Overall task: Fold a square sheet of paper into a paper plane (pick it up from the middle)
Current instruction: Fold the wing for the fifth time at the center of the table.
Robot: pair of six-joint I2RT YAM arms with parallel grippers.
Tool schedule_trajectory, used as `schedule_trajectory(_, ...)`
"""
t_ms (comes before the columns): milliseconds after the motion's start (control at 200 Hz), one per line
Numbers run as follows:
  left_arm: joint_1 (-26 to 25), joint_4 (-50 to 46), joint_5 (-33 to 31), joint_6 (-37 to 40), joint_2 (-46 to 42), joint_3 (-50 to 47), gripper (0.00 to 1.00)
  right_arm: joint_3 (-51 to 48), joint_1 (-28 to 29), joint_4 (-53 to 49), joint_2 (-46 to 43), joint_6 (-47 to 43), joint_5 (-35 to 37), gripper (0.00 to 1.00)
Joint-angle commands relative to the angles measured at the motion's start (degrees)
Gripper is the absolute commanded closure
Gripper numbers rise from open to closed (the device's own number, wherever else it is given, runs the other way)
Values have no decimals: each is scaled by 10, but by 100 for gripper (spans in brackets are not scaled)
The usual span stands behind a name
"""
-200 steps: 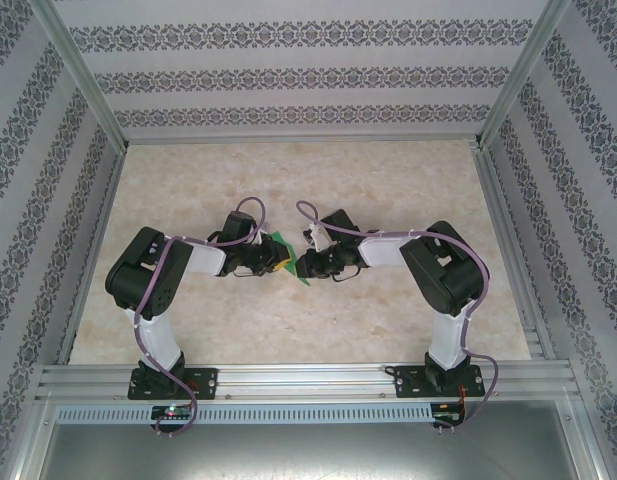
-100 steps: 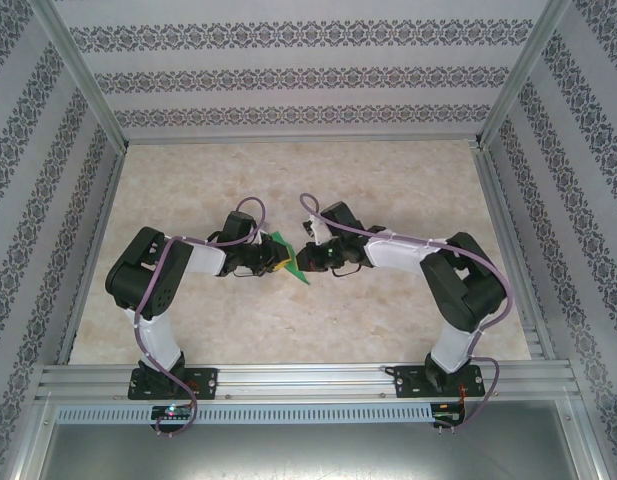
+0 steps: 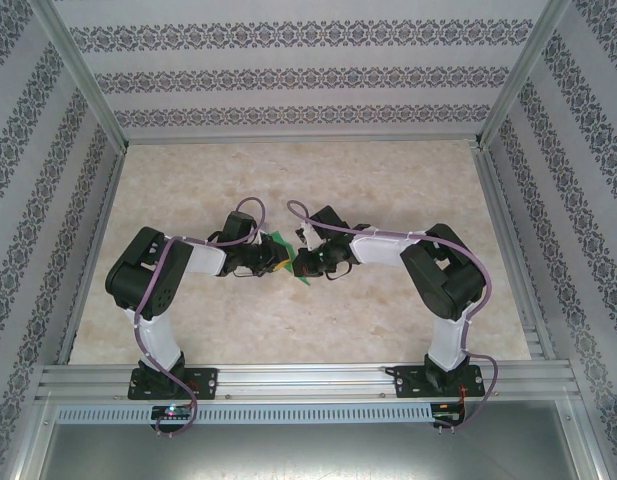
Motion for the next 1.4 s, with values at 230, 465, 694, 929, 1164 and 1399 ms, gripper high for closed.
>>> schedule_trajectory(230, -3, -102, -67, 10, 22, -5, 85, 9, -2, -57, 23, -27, 33, 100)
schedule_trajectory(465, -2, -143, -91, 14, 22, 0, 87, 0, -6, -77, 22, -39, 44, 99)
schedule_trajectory(694, -1, -184, -115, 21, 23, 5, 89, -39, -16, -86, 5, -58, 13, 100)
schedule_trajectory(929, 1, -204, -128, 28, 22, 8, 90, -91, -29, -99, -29, -66, 2, 100)
schedule_trajectory(1164, 0, -189, -116, 28, 21, 8, 90, -97, -31, -103, -76, -70, -5, 100)
schedule_trajectory(1399, 0, -181, -103, 29, 18, 12, 89, -51, -17, -25, -87, -31, -28, 100)
